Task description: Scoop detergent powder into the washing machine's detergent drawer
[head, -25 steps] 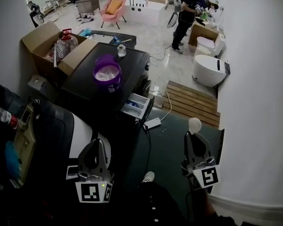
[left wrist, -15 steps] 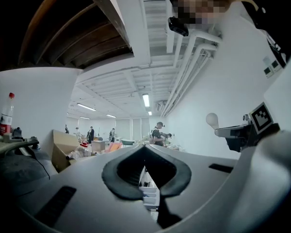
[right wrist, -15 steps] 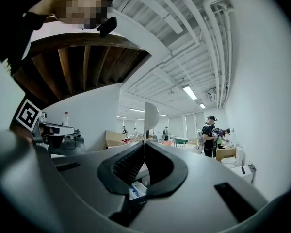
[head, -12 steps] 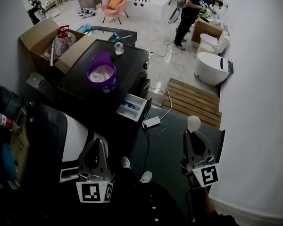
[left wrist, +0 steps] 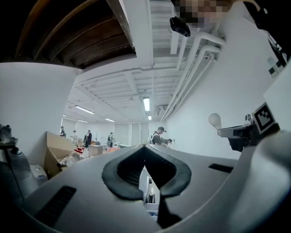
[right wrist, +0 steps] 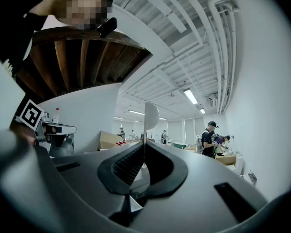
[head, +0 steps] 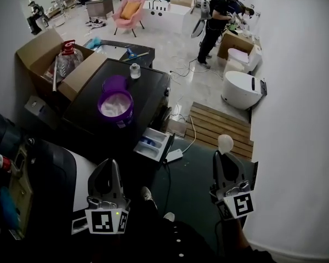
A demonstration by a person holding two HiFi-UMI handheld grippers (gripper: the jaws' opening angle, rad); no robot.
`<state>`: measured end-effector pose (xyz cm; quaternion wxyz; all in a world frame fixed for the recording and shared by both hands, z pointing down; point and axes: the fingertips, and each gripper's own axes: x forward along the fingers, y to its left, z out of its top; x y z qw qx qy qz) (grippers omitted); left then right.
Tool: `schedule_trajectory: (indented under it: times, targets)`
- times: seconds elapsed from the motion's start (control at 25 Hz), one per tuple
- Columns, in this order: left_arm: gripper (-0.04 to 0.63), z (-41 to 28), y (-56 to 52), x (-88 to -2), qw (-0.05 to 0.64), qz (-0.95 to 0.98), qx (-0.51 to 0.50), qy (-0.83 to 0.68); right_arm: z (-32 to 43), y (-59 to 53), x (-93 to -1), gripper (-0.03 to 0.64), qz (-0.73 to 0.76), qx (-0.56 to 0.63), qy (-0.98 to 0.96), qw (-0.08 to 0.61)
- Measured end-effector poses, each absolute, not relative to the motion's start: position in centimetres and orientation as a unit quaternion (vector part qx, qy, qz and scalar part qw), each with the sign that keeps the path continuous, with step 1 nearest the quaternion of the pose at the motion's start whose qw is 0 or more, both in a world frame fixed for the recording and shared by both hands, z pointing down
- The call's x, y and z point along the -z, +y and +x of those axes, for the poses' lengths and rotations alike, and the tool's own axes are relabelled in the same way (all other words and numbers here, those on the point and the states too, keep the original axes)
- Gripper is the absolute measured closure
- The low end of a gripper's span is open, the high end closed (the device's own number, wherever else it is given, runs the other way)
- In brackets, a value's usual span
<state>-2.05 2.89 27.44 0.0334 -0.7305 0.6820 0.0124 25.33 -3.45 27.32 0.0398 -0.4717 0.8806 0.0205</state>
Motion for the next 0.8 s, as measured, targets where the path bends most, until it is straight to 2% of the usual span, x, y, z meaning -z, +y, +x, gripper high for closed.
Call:
schedule_trajectory:
  times: [0.8]
  targets:
    - [0.581,-8.9,-8.4,-27.2,0.035,-0.734,-0.022,0.678,19.1,-14.4,-27.1,0.583,-0.48,-0.027,0.876,0.042]
